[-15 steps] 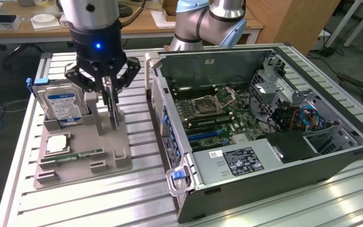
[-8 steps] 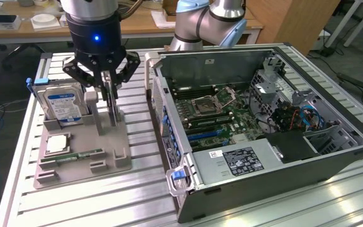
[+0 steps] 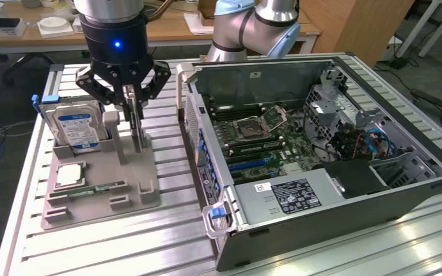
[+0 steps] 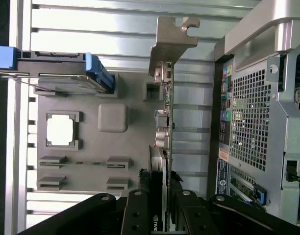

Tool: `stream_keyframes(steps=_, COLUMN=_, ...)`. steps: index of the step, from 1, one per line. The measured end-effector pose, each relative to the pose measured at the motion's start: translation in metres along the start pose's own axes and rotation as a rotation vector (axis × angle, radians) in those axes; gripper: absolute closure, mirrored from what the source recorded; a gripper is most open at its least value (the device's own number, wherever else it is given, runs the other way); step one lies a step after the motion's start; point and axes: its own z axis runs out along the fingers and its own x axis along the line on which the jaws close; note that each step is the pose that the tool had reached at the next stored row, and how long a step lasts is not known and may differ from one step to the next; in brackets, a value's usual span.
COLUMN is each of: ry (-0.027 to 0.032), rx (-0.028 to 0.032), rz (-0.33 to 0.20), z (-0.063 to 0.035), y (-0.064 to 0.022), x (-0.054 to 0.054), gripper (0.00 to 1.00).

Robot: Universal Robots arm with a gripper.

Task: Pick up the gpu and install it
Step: 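Pick up the gpu and move the gpu toward the slot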

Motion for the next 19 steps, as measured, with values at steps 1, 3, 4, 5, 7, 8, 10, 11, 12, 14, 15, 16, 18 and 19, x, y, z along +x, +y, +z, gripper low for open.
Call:
stream_keyframes(steps=1, ry=0.0001, rx=0.0001, rz=0.0, z=-0.0001, y=0.0, x=0.0, gripper=0.74)
stream_keyframes(steps=3, ry=0.0003, rx=0.0003, rz=0.0, z=-0.0003, y=0.0, x=0.0, gripper=0.74)
stream_keyframes(steps=4, ry=0.0008, rx=0.001, rz=0.0, z=-0.0013, y=0.0, x=0.0, gripper=0.74)
stream_keyframes(steps=5, ry=0.0005, rx=0.0017, rz=0.0, z=-0.0035, y=0.0001, x=0.0, gripper=0.74)
stream_keyframes(steps=7, ry=0.0003, rx=0.0018, rz=0.0, z=-0.0116, y=0.0005, x=0.0, gripper=0.74)
stream_keyframes(steps=8, ry=0.0003, rx=0.0017, rz=0.0, z=-0.016, y=0.0007, x=0.0, gripper=0.74)
stream_keyframes(steps=10, ry=0.0003, rx=0.0018, rz=0.0, z=-0.0249, y=0.0011, x=0.0, gripper=0.74)
stream_keyframes(steps=11, ry=0.0002, rx=0.0018, rz=0.0, z=-0.0297, y=0.0014, x=-0.001, gripper=0.74)
stream_keyframes(steps=12, ry=0.0002, rx=0.0018, rz=0.0, z=-0.0343, y=0.0016, x=-0.001, gripper=0.74)
stream_keyframes(steps=14, ry=0.0003, rx=0.0019, rz=0.0, z=-0.0433, y=0.002, x=-0.001, gripper=0.74)
stream_keyframes(steps=15, ry=0.0002, rx=0.0018, rz=0.0, z=-0.0477, y=0.0022, x=-0.001, gripper=0.74)
stream_keyframes(steps=16, ry=0.0004, rx=0.0018, rz=0.0, z=-0.0527, y=0.0025, x=-0.001, gripper=0.74)
stream_keyframes(steps=18, ry=0.0003, rx=0.0018, rz=0.0, z=-0.0616, y=0.0028, x=-0.001, gripper=0.74)
stream_keyframes(steps=19, ry=0.0004, rx=0.0018, rz=0.0, z=-0.0661, y=0.003, x=-0.002, gripper=0.74)
